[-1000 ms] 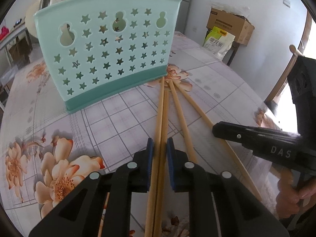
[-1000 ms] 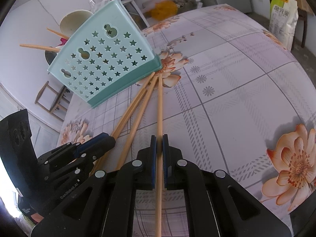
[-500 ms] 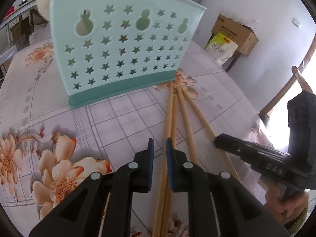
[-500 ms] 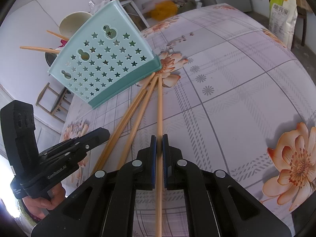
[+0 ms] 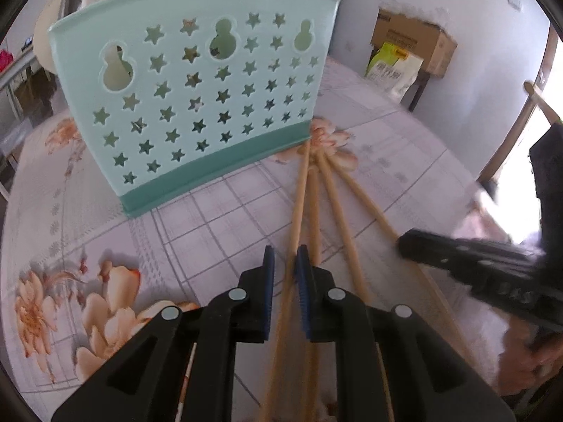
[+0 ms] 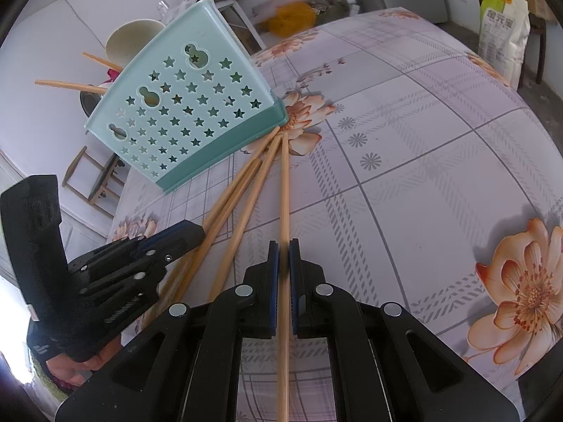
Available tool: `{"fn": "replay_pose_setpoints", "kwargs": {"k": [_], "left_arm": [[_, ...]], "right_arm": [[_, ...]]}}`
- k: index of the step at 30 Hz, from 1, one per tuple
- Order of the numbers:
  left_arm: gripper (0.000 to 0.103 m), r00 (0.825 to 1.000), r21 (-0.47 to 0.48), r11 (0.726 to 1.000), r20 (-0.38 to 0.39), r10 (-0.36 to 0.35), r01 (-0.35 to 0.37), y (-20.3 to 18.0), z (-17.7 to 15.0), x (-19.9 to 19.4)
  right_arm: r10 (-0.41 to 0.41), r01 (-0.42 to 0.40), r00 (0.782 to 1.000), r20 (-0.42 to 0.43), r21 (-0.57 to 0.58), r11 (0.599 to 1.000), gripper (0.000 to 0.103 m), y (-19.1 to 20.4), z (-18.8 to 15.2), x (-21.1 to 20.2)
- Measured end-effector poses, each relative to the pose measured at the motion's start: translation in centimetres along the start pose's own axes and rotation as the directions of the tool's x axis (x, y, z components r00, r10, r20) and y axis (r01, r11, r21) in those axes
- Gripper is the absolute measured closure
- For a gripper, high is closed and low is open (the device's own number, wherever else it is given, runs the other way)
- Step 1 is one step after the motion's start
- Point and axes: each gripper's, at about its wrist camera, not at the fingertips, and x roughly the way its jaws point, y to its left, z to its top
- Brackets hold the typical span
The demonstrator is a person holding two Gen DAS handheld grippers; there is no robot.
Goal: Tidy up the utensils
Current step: 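Close the left tool on a wooden chopstick while the right tool holds its chopstick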
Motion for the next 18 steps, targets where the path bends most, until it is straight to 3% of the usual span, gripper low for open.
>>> {"fn": "replay_pose_setpoints", "kwargs": {"k": [7, 18], "left_arm": [[0.095, 0.999, 0.068, 0.996, 0.016, 0.049, -0.050, -0.5, -0.6, -0.1], [0.096, 0.997, 0.033, 0.999, -0.064, 0.029, -0.027, 1.5, -3.6, -3.1]], "right_arm": [[-0.014, 0.014, 1.000, 0.016, -0.010, 1.000, 0.099, 0.2, -0.3, -0.3], [-0.009, 0.009, 1.000, -0.025, 0.005, 1.000, 0.099, 0.1, -1.4, -1.3]]}}
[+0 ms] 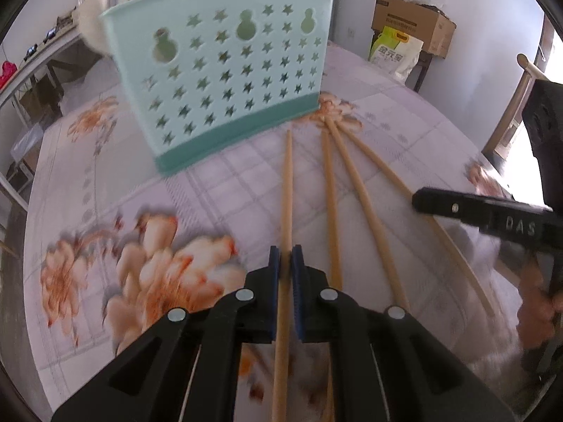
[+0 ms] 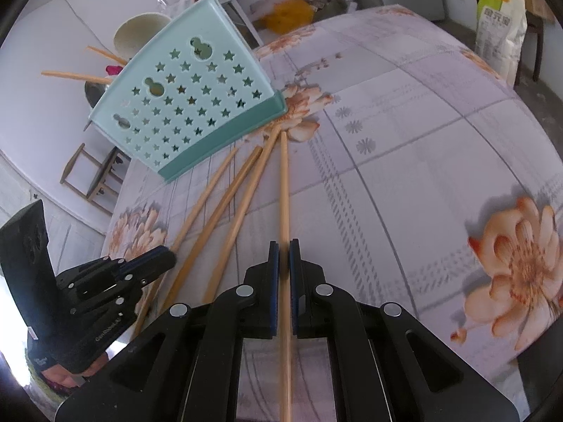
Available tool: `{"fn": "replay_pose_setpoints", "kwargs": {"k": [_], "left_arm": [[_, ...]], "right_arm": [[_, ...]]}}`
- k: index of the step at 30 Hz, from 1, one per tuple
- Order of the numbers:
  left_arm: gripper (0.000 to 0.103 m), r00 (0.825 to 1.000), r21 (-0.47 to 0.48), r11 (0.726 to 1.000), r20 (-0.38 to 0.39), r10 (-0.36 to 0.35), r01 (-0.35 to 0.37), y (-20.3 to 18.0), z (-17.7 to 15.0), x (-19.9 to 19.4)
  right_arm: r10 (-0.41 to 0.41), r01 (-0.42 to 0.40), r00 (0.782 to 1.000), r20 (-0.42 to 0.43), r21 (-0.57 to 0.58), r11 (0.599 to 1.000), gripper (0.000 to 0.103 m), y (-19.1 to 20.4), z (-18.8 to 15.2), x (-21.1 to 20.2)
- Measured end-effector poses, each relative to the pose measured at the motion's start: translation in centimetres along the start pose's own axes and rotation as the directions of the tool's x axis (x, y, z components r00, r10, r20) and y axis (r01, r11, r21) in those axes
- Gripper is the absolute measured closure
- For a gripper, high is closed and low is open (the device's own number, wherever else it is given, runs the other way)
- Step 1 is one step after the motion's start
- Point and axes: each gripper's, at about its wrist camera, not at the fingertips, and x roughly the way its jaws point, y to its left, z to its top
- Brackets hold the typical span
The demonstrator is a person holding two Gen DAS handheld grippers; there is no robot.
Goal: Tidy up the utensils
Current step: 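Close the left tool on a wooden chopstick while the right tool holds its chopstick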
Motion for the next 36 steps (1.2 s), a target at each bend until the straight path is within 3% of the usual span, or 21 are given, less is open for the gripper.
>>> {"fn": "replay_pose_setpoints", "kwargs": {"k": [5, 9, 12, 17, 22, 36], "left_arm": [[0.096, 0.999, -0.008, 1.000, -0.052, 0.010, -0.010, 1.2, -1.8, -1.6], [0.095, 0.999, -0.010, 1.000, -0.047, 0.015, -0.016, 1.2, -1.9, -2.3], [0.090, 0.999, -0.004, 1.000, -0.033, 0.019, -0.019, 1.0, -1.1, -2.2], [0.089, 0.999, -0.008, 1.000, -0.038, 0.011, -0.012, 1.0, 0.3, -0.6], [0.089, 0.998, 0.002, 0.999, -0.023, 0.051, -0.051, 1.2, 1.9, 0.9], [0.089, 0.997, -0.009, 0.997, 0.019, 0.070, -0.070, 1.4, 5.5, 3.4]], "right_arm": [[-0.008, 0.007, 0.999, -0.043, -0.013, 1.000, 0.099, 0.1, -1.2, -0.9], [-0.022, 0.020, 0.998, -0.060, -0.033, 0.999, 0.099, 0.6, -1.7, -1.2], [-0.044, 0.041, 0.997, -0.055, -0.056, 0.998, 0.098, 1.1, -1.4, -1.0], [-0.093, 0.089, 0.995, -0.033, -0.107, 0.990, 0.097, 1.9, -0.8, -0.3], [-0.132, 0.129, 0.991, -0.013, -0.134, 0.983, 0.097, 2.4, 0.3, 0.5], [-0.165, 0.166, 0.986, 0.020, -0.142, 0.976, 0.097, 2.8, 3.0, 2.4]]}}
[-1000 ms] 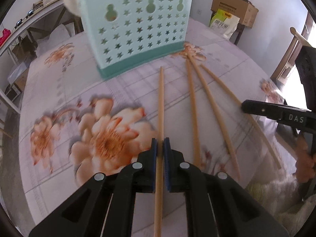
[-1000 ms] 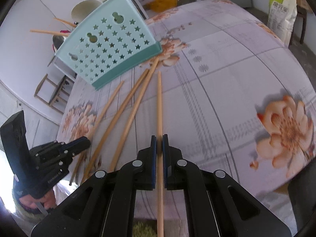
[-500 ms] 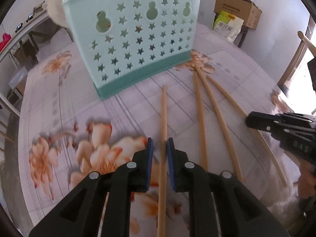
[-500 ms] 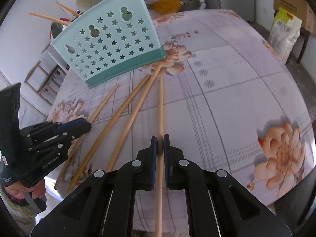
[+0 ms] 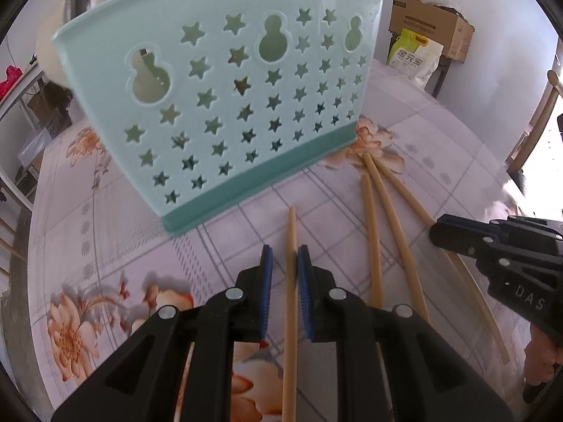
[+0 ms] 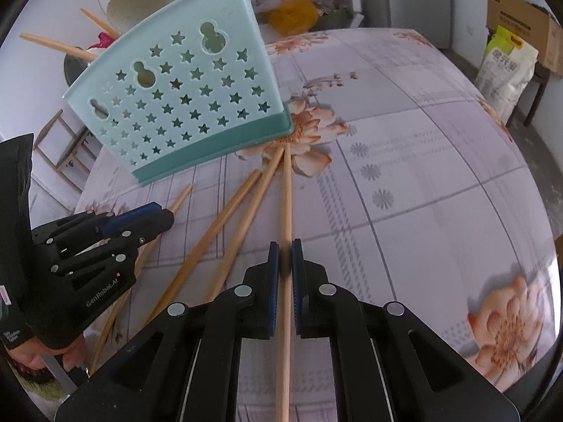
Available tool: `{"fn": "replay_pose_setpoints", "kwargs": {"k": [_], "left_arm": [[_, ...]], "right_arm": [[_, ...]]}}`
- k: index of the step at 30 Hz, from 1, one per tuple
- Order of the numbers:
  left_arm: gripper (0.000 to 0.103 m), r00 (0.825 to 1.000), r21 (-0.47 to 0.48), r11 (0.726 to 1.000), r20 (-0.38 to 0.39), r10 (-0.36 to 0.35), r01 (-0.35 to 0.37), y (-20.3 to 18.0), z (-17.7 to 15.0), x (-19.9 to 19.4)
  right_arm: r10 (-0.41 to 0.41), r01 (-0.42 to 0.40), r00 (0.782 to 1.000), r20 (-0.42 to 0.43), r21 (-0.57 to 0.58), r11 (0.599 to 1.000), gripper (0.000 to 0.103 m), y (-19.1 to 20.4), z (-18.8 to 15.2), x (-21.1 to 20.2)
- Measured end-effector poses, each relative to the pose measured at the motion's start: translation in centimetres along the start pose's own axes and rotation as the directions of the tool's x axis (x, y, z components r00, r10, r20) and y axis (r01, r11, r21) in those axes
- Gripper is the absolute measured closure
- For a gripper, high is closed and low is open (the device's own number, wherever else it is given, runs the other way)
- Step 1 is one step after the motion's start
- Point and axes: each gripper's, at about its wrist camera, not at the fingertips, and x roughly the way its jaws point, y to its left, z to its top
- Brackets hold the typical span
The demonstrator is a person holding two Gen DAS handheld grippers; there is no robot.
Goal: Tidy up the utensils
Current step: 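Close the left tool on a wooden chopstick while the right tool holds its chopstick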
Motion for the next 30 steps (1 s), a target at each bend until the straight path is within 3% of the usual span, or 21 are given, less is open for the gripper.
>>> {"fn": "replay_pose_setpoints", "kwargs": {"k": [13, 19, 30], "left_arm": [[0.097, 0.999, -0.003, 0.999, 0.024, 0.032, -0.032, -1.0, -0.5, -0.1], [0.097, 0.999, -0.004, 0.999, 0.021, 0.036, -0.036, -1.6, -2.3, -1.2], [0.097, 0.997, 0.031, 0.997, 0.028, 0.067, -0.068, -2.4, -3.0, -1.6]], "right_arm": [[-0.032, 0.033, 0.999, 0.025, -0.056, 0.998, 0.098, 0.4, -1.3, -0.8], [0.009, -0.009, 1.000, -0.005, -0.019, 1.000, 0.098, -0.6, -2.7, -2.1], [0.039, -0.039, 0.999, -0.035, 0.000, 0.999, 0.098, -0.6, -2.0, -1.7]]}}
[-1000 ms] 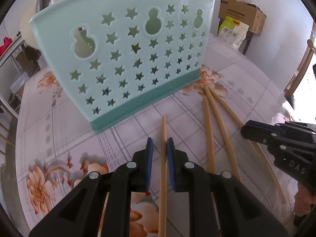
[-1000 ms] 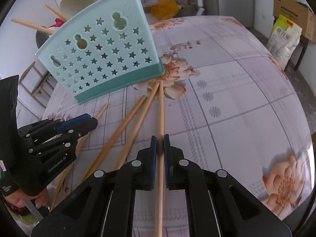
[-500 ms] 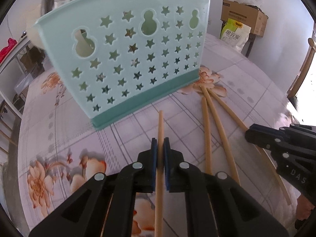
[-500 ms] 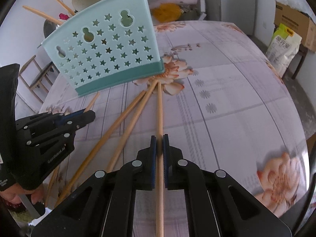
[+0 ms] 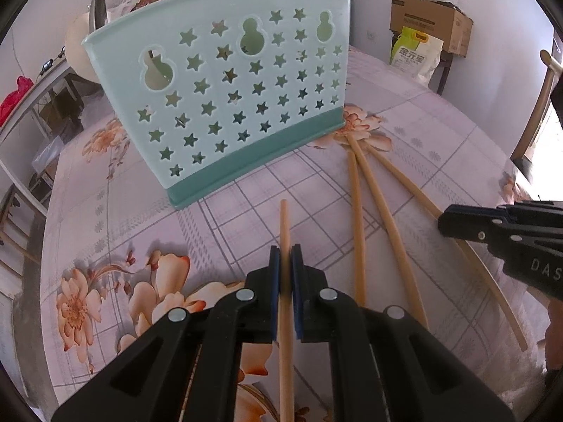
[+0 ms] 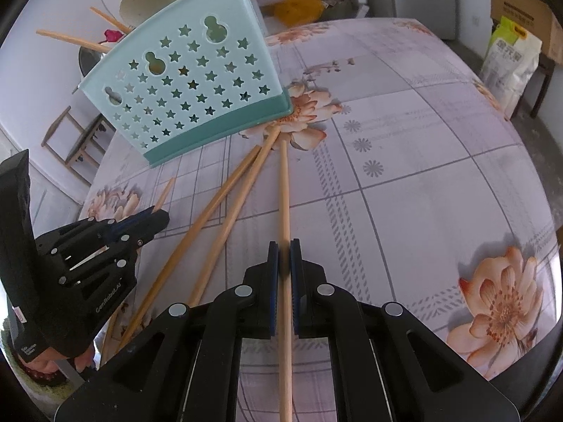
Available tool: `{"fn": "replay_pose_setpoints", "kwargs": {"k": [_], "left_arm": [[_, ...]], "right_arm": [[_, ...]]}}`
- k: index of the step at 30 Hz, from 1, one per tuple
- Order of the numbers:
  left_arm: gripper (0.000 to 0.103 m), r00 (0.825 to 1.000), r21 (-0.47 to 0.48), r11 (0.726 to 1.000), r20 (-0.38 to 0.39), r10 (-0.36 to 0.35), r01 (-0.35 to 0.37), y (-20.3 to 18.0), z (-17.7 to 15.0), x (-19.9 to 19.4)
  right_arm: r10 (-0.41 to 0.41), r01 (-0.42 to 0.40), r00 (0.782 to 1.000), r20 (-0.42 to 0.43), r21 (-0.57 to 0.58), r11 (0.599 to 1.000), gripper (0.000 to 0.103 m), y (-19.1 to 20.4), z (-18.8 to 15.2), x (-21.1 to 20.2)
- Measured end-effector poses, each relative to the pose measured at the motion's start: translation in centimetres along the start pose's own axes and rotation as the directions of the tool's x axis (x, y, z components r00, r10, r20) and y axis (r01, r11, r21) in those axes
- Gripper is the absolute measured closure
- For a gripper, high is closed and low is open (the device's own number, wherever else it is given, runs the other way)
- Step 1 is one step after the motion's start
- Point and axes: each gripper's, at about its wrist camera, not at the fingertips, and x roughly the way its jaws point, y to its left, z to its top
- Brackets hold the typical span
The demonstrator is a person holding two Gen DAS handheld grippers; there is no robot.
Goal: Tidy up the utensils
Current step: 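Close the left tool on a wooden chopstick while the right tool holds its chopstick, then lift the chopstick with the left tool and drop it into the mint holder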
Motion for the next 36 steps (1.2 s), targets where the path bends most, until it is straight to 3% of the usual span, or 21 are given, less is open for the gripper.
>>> {"fn": "replay_pose_setpoints", "kwargs": {"k": [27, 32, 36], "left_arm": [[0.097, 0.999, 0.042, 0.998, 0.016, 0.047, -0.047, -0.7, 0.3, 0.1], [0.097, 0.999, 0.012, 1.000, 0.021, 0.025, -0.025, 0.0, 0.6, 0.1], [0.097, 0.997, -0.022, 1.000, 0.075, -0.012, 0.014, 1.2, 0.8, -1.5]], "right_arm": [[0.012, -0.012, 1.000, -0.002, 0.021, 1.000, 0.098, -0.1, -0.4, -0.1], [0.008, -0.008, 1.000, -0.003, 0.017, 1.000, 0.098, 0.0, -0.4, -0.1], [0.000, 0.000, 1.000, -0.003, 0.017, 1.000, 0.098, 0.1, -0.3, -0.1]]}}
